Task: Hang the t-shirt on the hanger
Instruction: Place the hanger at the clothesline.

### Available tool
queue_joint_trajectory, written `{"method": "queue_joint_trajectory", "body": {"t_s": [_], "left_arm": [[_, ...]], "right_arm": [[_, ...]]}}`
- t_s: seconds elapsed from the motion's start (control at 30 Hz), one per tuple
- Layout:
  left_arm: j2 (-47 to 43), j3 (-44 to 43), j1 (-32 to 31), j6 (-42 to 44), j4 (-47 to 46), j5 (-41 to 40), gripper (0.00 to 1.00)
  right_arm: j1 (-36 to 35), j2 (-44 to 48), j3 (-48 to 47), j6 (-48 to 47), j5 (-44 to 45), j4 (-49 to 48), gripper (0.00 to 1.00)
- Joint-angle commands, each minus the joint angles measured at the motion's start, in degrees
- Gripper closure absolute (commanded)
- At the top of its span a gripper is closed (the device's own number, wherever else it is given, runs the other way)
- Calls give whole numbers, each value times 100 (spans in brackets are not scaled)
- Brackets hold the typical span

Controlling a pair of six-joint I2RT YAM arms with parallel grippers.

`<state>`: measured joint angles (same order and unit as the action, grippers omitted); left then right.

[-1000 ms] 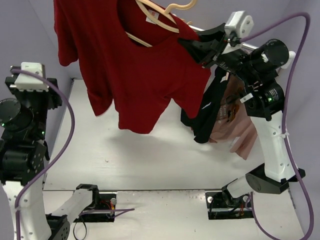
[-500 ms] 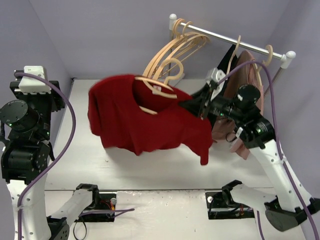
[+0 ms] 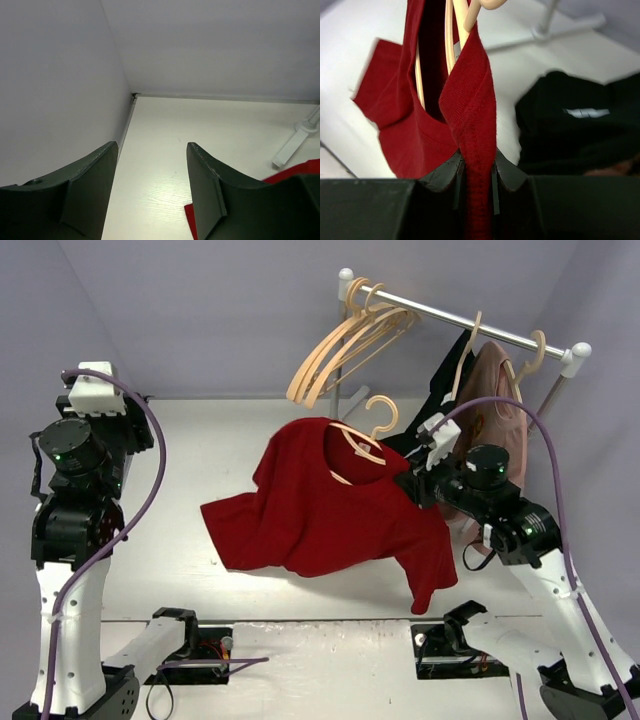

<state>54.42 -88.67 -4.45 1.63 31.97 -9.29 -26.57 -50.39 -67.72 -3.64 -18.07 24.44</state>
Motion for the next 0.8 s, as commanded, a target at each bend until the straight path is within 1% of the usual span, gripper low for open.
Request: {"method": "queue_joint_trajectory", "body": {"t_s": [0.0,0.13,0.23,0.3,0.4,0.47,0.6,0.7,0.77], "left_arm": [[65,53,-7,-297,-556,-69,48],[97,130,-11,-344,-595,-28,48],[153,134,-12,-461,-591,-25,48],[179,139,-10,-543,-615,-29,48],[264,130,-12,-603,-630,-24,48],[292,120,-12,-545,-630,119,48],[315,113,-12,-453,-639,244,48],[304,115,-15,-398,-622,235,48],[306,122,-21,-355,-621,218,48]], "right_arm": [[20,-95,-203,-101,1077,79,100],[2,-188,-247,-21,1721,219,100],[-25,-343,-495,239,2415,195,100],[-35,-454,-622,358,2660,118,100],[-101,-751,-1084,593,2990,-43,100],[-163,-1037,-1388,716,3276,-82,100],[-424,-1520,-2055,953,4297,-80,100],[-949,-1806,-2371,911,5460,-80,100],[-1158,-2008,-2587,882,5906,-79,100]]}}
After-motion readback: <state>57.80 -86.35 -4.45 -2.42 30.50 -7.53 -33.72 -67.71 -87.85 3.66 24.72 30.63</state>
